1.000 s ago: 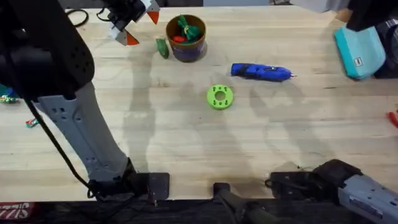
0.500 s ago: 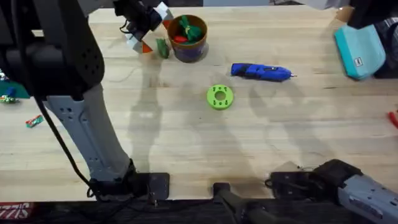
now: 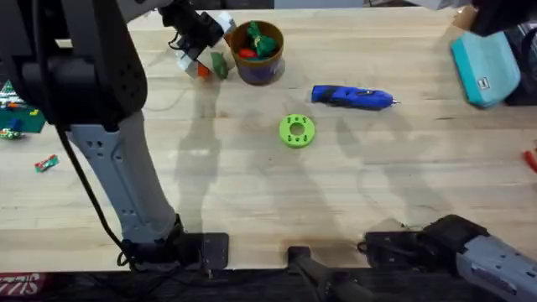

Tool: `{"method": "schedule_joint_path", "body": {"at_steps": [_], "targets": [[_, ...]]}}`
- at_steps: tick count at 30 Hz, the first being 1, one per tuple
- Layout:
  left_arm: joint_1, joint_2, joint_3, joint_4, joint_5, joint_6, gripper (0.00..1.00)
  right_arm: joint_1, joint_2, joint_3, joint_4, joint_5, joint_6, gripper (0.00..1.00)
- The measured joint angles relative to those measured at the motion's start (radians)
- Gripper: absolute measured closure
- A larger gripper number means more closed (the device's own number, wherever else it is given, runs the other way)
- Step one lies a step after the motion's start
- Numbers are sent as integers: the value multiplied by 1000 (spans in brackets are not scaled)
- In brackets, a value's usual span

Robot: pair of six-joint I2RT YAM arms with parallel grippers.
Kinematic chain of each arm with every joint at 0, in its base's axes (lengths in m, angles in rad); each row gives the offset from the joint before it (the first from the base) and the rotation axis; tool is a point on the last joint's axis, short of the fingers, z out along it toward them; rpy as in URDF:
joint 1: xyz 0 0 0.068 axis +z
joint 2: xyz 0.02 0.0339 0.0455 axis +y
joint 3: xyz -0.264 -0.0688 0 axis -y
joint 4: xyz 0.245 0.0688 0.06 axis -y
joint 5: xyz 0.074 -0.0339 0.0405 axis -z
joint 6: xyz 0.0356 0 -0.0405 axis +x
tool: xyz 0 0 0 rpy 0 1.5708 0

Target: Pick up the gripper from the table and insert it into the empty holder that is missing its gripper. Then pick up a screw, insert it into the mounting hole, and use the screwdriver to tighten it. Finally, clean up the table by picking up the vegetable and placing it into the bucket.

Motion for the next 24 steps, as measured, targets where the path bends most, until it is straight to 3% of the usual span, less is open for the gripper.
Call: {"method": "schedule_joint_path", "body": {"at_steps": [8,14,17,20,23,24], "targets": [[40,1,0,-28,26,50,18,0,0,0,15,0,0,101],[16,1,0,-32,-37,87,96,0,0,0,41,0,0,101],[-5,1,0,-15,-59,112,200,0,0,0,41,0,0,101],[-27,2,0,-14,-83,139,391,0,0,0,39,0,0,101],[-46,2,0,-19,-106,157,623,0,0,0,37,0,0,101],[-53,2,0,-21,-115,162,743,0,0,0,38,0,0,101]]}}
